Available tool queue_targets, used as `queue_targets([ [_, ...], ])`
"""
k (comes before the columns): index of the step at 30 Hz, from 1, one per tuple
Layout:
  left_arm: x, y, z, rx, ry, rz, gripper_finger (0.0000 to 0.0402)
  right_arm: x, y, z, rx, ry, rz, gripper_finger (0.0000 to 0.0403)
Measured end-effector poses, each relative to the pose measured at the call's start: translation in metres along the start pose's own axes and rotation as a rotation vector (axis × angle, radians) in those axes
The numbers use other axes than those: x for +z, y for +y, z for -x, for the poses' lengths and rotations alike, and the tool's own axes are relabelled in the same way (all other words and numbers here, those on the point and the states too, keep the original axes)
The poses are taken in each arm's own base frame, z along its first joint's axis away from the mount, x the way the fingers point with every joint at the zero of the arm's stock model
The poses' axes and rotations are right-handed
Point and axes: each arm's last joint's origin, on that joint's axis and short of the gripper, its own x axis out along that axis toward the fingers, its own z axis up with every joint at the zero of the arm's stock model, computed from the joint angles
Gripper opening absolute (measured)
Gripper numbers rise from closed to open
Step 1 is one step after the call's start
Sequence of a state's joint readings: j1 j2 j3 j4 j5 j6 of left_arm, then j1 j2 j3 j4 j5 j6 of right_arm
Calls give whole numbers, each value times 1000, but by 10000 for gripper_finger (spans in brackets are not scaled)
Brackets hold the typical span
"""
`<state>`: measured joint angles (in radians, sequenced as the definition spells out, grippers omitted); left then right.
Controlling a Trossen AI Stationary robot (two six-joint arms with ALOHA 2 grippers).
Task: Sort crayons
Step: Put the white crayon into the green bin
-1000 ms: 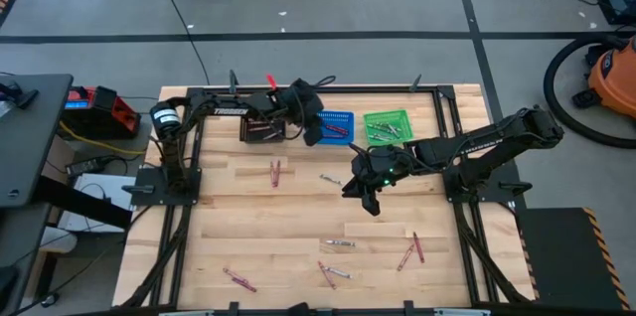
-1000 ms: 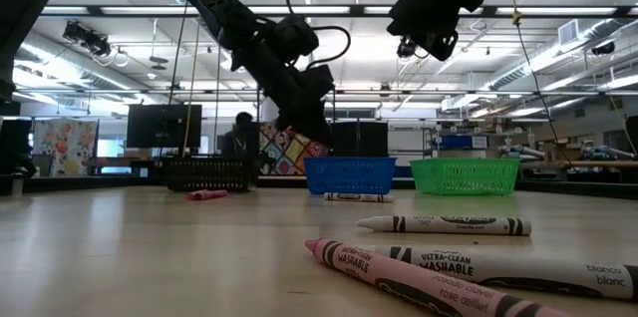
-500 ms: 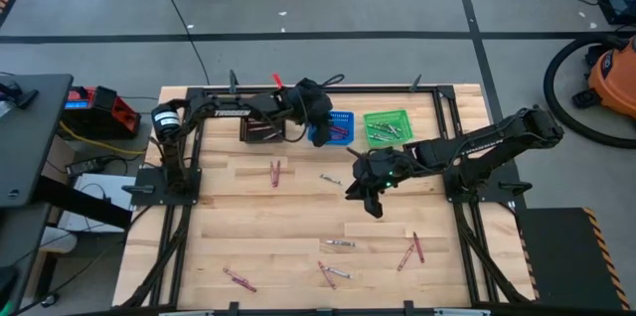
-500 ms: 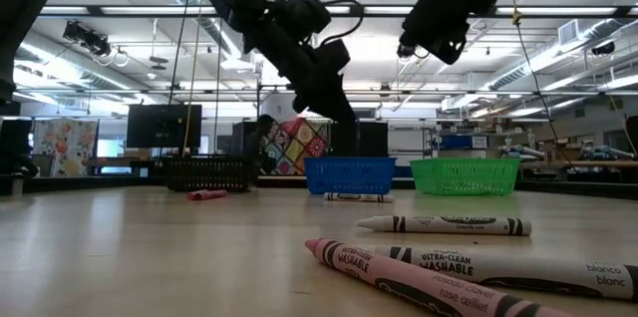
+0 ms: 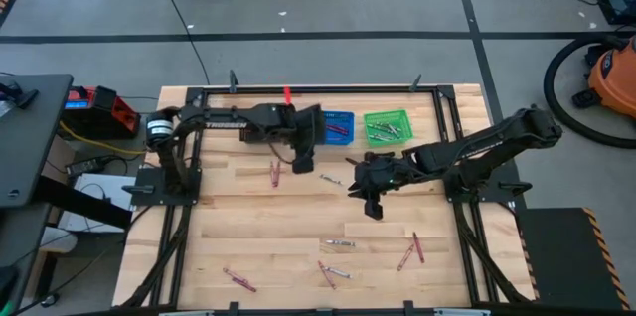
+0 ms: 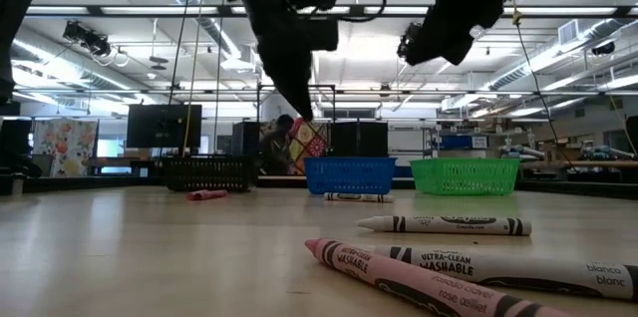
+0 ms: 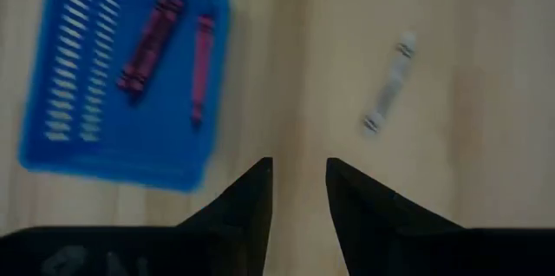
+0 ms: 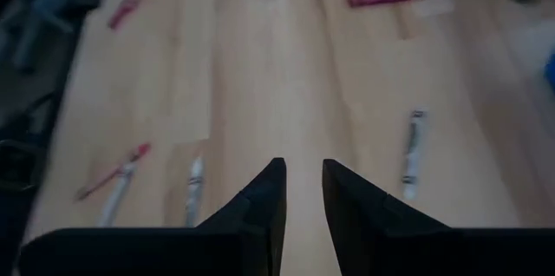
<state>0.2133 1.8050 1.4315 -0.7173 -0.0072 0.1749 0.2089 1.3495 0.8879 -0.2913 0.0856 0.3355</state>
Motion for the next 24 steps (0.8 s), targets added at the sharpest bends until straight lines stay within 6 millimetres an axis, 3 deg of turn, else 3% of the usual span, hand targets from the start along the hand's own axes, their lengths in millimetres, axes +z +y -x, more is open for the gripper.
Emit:
queue_targets([
  [13,-16,-40,39,23,146,-9,121,-20,-2,-62,-76,111,94,85],
  [18,-17,-55,40,10,163,-26,121,-26,-7,-76,-162,129,156,85],
  [24,-26,-73,31,-2,195,-28,121,-31,-8,-82,-113,174,88,85],
])
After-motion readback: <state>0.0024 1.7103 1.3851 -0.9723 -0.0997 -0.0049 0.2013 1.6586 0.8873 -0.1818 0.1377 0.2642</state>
